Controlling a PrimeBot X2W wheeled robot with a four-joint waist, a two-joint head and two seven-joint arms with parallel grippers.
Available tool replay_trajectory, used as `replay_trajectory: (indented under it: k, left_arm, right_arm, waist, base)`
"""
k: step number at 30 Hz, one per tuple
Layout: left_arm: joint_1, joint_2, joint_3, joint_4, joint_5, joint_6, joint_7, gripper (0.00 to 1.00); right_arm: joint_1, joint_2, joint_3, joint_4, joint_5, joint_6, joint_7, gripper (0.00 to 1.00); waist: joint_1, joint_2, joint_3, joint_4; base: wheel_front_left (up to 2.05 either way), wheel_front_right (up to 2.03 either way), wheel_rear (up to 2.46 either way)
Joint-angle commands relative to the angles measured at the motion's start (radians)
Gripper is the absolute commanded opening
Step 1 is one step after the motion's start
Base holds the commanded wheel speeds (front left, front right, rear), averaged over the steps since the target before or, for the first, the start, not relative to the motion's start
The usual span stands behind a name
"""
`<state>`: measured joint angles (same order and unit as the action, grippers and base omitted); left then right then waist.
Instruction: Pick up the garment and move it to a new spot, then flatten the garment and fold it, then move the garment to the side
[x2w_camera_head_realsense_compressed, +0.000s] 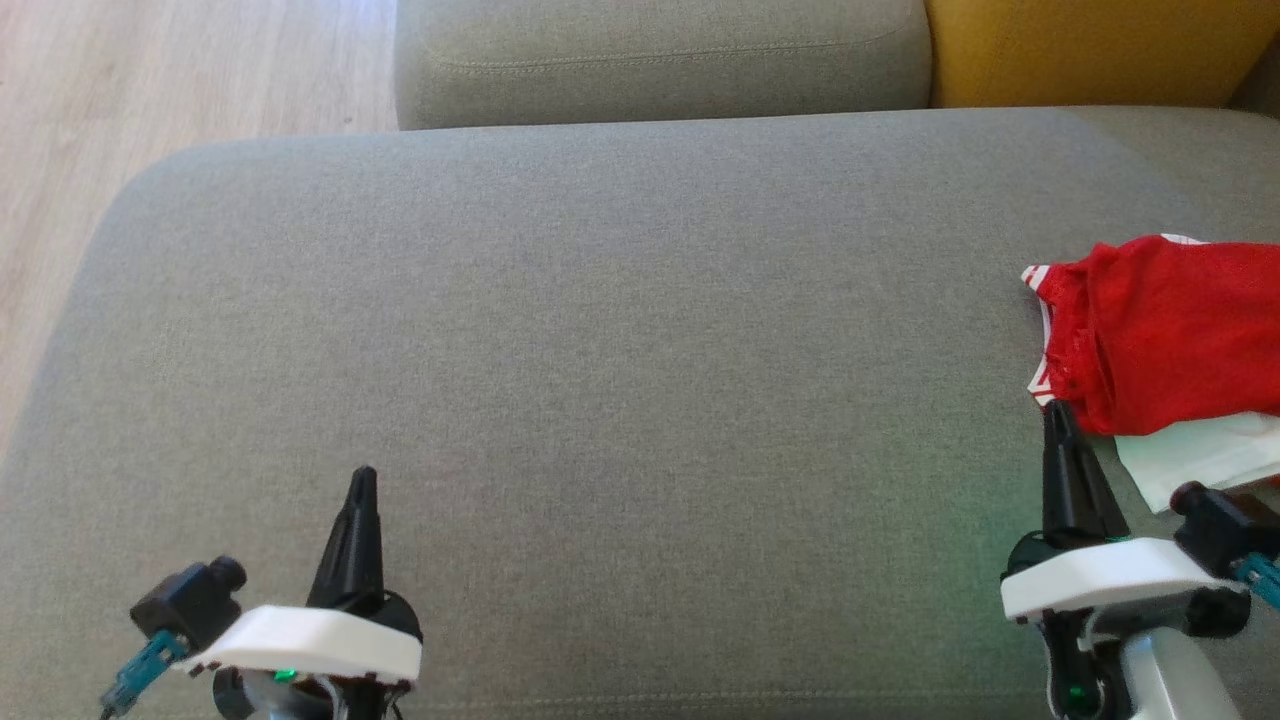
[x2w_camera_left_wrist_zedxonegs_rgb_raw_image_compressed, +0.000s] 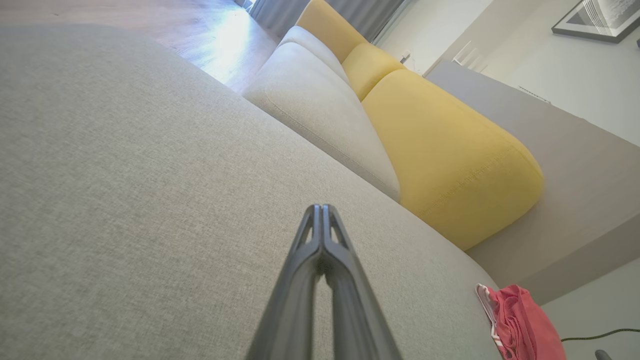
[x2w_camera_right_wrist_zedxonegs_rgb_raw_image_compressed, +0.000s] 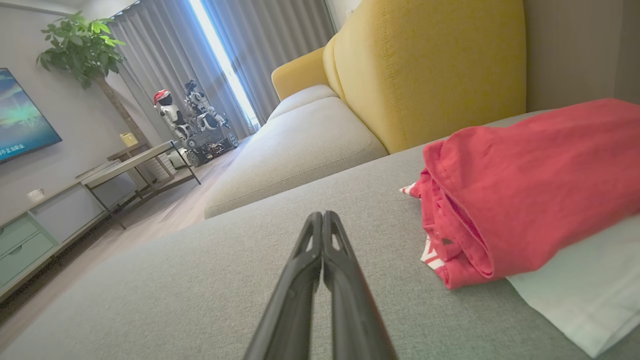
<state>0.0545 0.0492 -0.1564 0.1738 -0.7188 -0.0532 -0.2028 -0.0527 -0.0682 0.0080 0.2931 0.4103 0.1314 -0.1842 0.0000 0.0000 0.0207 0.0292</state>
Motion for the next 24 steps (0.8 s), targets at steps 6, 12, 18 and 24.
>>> replay_trajectory:
  k: [6,12,18,24]
  left_arm:
    - [-0.062,0.011,0.026,-0.020,-0.066,-0.011,0.019,0.00]
    - [-0.067,0.013,0.038,-0.015,-0.120,-0.015,0.035,0.00]
    - [-0.073,0.014,0.051,-0.010,-0.174,-0.019,0.051,0.00]
    - [-0.078,0.015,0.061,-0.005,-0.218,-0.023,0.065,0.00]
  right_arm:
    - [-0.048,0.004,-0.012,-0.038,0.088,0.000,0.021,0.00]
    - [-0.048,0.004,-0.019,-0.039,0.157,0.000,0.038,0.00]
    - [-0.049,0.005,-0.026,-0.039,0.226,0.000,0.055,0.00]
    - [-0.049,0.006,-0.031,-0.040,0.283,0.000,0.069,0.00]
  waist:
    - [0.0000,0.0000,-0.001,-0.002]
    - [0.0000,0.0000,-0.002,-0.003]
    - [0.0000,0.0000,-0.003,-0.005]
    - [0.0000,0.0000,-0.004,-0.007]
  base:
    - [0.00,0.00,0.00]
    - [0.00,0.00,0.00]
    - [0.00,0.00,0.00]
    - [0.00,0.00,0.00]
